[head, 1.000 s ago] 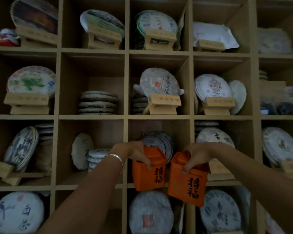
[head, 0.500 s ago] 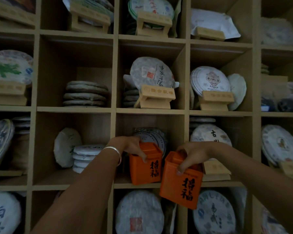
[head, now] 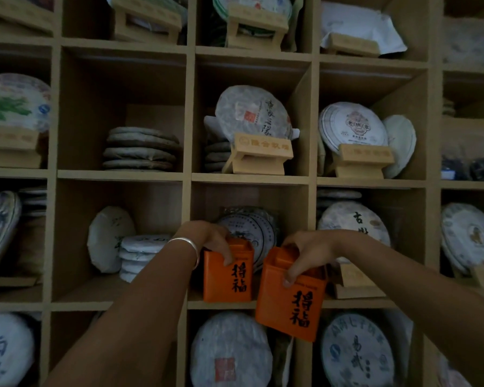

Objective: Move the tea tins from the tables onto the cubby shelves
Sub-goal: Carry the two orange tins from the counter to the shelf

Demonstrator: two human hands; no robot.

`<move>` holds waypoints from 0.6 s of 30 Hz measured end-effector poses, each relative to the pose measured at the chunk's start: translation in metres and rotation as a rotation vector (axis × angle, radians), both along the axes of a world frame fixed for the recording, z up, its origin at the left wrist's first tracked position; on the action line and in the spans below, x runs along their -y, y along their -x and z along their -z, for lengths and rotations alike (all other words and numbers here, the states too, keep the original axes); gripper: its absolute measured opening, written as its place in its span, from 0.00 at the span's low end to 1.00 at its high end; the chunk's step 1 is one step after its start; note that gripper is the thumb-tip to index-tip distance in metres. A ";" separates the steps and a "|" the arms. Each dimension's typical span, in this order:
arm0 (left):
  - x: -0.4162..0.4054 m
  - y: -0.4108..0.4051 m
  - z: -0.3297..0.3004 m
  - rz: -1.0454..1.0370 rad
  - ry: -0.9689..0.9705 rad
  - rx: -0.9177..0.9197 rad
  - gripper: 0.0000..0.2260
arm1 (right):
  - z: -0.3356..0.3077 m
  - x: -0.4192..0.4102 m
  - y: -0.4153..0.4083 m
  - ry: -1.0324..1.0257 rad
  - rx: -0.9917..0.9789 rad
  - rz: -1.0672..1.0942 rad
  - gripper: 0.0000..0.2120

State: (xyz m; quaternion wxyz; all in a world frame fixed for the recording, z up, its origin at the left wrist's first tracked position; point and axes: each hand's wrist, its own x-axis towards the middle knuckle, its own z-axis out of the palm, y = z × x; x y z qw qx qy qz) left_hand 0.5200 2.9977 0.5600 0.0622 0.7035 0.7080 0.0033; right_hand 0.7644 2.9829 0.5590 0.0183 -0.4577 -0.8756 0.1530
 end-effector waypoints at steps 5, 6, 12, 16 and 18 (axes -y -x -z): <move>0.007 0.002 0.004 0.061 -0.073 0.106 0.33 | -0.010 -0.001 0.008 -0.035 0.024 -0.019 0.28; 0.008 0.004 0.006 0.081 -0.092 0.136 0.35 | -0.015 -0.001 0.010 -0.033 0.023 -0.027 0.27; 0.011 0.010 0.011 0.194 -0.175 0.011 0.32 | -0.040 -0.007 0.028 -0.054 0.080 -0.035 0.27; 0.012 0.010 0.013 0.214 -0.199 -0.020 0.31 | -0.033 -0.020 0.045 -0.171 0.240 0.028 0.46; 0.012 0.011 0.015 0.216 -0.218 -0.021 0.32 | -0.025 -0.026 0.046 -0.152 0.222 0.038 0.47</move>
